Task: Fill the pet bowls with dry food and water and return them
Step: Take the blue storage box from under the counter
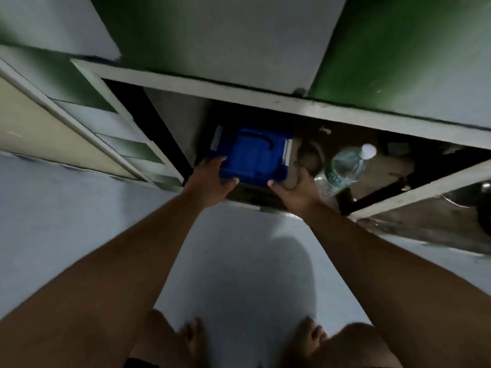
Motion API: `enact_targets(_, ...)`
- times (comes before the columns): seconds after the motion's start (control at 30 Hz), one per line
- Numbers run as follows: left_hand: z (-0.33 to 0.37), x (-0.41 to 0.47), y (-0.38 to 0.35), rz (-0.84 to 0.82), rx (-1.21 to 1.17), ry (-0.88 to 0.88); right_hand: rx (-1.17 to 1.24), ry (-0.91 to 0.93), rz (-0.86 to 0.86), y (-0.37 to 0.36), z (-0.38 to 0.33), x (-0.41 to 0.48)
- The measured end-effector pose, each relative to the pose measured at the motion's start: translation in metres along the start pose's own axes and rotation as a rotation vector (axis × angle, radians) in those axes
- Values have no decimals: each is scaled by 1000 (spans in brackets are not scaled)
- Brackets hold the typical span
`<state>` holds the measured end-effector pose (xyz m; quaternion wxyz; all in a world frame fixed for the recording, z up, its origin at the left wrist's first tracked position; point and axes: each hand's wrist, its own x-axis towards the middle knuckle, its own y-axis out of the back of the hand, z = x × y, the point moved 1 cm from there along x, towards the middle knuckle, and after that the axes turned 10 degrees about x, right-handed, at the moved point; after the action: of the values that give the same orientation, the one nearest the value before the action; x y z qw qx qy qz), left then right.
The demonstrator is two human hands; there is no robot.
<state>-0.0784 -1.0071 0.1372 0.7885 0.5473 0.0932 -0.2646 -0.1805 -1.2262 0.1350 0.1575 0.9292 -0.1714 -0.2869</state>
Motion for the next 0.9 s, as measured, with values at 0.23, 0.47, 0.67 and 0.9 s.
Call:
enact_targets(0.23,-34,104,-37,156,-12,-32,23,49,105,-38,41,96)
enact_targets(0.47,-51,142,-54,115,-307,-116,71,128,76,-60,80,160)
enact_targets(0.67,-54,147,-63,163,-415,-66,279,187,44,-63,62,142)
enact_targets(0.9,-51,128,-72,139,-566,-14,387,223,55,-55,67,129)
